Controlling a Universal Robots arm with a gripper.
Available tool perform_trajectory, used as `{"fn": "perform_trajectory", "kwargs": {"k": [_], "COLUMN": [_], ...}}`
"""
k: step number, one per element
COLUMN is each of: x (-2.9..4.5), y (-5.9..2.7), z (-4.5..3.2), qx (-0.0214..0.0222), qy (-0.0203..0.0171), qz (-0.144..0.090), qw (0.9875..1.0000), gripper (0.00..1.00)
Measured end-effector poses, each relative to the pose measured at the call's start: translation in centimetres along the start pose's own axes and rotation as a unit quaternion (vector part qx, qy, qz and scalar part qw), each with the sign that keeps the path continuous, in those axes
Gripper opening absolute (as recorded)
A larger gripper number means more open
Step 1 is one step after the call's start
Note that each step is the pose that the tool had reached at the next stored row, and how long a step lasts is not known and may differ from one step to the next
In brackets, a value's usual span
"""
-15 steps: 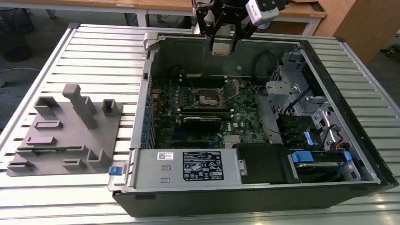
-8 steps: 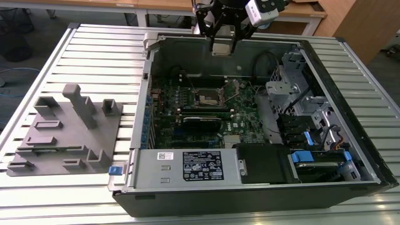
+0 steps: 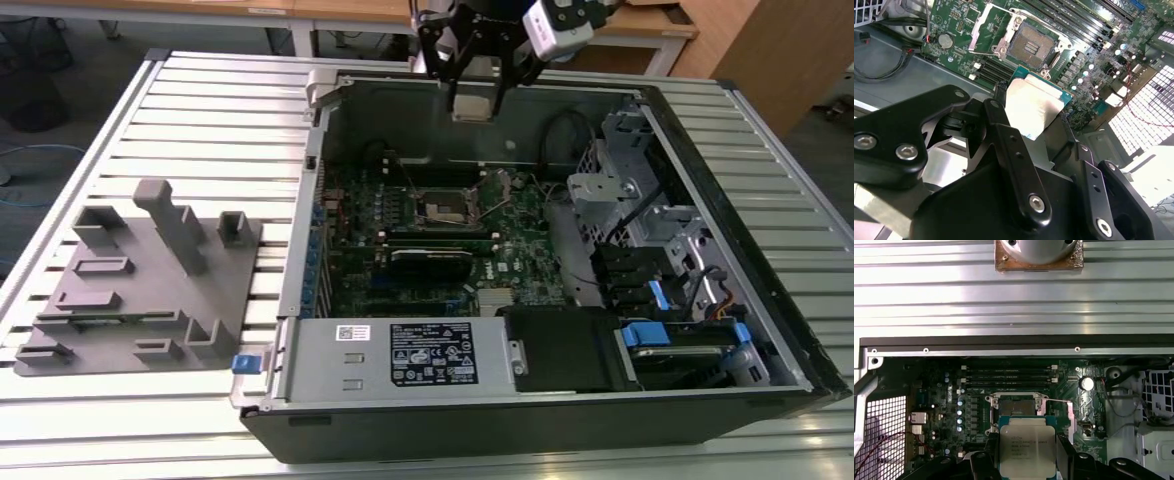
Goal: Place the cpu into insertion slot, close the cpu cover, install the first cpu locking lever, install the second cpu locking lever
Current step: 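Place the cpu into insertion slot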
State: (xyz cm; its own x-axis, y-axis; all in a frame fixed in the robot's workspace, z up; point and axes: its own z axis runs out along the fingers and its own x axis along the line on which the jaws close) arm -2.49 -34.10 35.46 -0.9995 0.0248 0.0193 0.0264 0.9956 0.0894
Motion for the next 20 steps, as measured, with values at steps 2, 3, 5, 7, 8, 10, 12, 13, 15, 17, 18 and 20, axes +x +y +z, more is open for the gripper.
{"fn": "perform_trajectory", "kwargs": {"k": [2,3,5,7,8,10,12,13,15,17,18,20], "x": [-0.01,-0.01,-0.02,-0.02,-0.03,-0.03,-0.04,-0.04,-0.05,-0.05,-0.05,-0.05], "y": [-0.02,-0.03,-0.07,-0.1,-0.11,-0.15,-0.19,-0.2,-0.22,-0.22,-0.22,-0.22], "z": [0.24,0.39,0.73,1.11,1.29,1.65,2.0,2.18,2.43,2.43,2.43,2.44], "qx": [0.0,0.0,0.0001,0.0001,0.0001,0.0,0.0001,0.0001,-0.0001,-0.0002,-0.0003,-0.0006], "qy": [0.0,0.0,0.0,0.0,0.0,-0.0001,-0.0001,-0.0001,-0.0002,-0.0001,-0.0001,-0.0002], "qz": [0.0,0.0,0.0,0.0,0.0,0.0,0.0,0.0,0.0,0.0,0.0,0.0], "qw": [1.0,1.0,1.0,1.0,1.0,1.0,1.0,1.0,1.0,1.0,1.0,1.0], "gripper": [0.54,0.54,0.54,0.54,0.54,0.54,0.54,0.54,0.54,0.54,0.54,0.54]}}
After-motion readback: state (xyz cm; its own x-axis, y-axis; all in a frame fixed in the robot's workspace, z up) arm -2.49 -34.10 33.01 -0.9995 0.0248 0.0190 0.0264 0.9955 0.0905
